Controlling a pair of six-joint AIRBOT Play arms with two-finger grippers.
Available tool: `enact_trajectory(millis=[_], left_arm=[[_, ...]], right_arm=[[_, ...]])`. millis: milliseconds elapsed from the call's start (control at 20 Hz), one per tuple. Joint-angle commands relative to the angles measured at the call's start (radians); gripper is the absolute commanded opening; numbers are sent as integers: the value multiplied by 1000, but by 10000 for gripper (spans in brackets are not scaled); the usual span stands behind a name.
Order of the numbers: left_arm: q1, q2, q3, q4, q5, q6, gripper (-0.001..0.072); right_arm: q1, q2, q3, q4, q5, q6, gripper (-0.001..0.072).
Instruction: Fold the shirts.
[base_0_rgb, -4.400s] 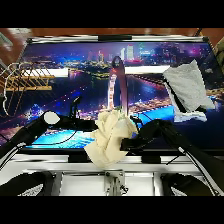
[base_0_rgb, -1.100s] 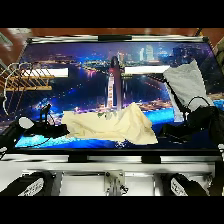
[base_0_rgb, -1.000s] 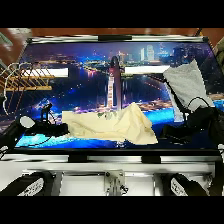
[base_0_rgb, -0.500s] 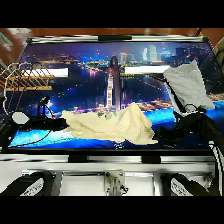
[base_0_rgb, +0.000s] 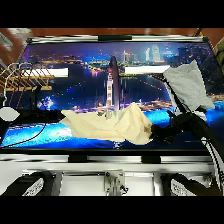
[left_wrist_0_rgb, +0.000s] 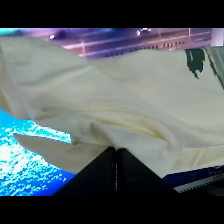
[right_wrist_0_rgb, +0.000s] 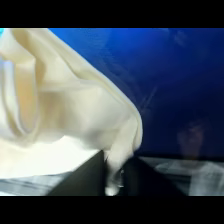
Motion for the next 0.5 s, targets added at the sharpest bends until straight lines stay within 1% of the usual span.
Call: enact_trajectory(millis=[0, 100, 200, 300, 450], left_arm=[[2, 4, 80, 0, 1, 1, 29], [8, 11, 194, 0, -13, 47, 29], [9, 32, 390, 1, -15, 79, 28], [9, 50, 637, 0, -4, 79, 29], [8, 62, 1012, 0, 2, 74, 29]], right_arm=[[53, 8, 40, 23, 19, -21, 74], [53, 82, 134, 26, 14, -49, 74], [52, 200, 291, 23, 19, -107, 73], [52, 322, 511, 6, 47, -142, 74], [52, 462, 869, -86, 167, -141, 74]])
